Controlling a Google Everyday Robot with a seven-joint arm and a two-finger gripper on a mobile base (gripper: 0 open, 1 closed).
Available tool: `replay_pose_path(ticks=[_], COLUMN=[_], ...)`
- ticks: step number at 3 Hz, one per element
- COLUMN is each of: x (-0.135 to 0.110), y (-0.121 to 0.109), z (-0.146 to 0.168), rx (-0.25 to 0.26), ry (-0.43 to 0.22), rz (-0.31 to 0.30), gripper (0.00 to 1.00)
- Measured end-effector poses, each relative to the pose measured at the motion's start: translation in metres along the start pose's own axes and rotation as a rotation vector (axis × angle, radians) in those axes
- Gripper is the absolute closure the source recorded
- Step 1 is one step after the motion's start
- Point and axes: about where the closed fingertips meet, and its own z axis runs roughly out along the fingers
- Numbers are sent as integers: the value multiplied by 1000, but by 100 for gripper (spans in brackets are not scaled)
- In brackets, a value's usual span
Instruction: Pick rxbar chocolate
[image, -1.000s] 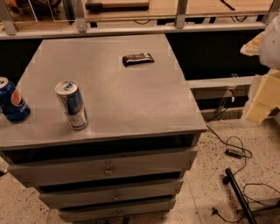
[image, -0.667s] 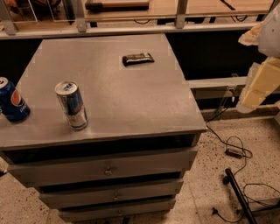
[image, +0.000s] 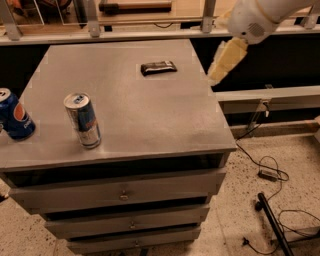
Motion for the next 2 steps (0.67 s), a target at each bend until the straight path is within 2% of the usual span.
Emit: replay_pose_path(ticks=[1,2], x=[-22,-22], y=[-30,-30], z=[51,51], rx=[-9,-9], ry=[-48,-49], rz=[2,2], gripper=[0,0])
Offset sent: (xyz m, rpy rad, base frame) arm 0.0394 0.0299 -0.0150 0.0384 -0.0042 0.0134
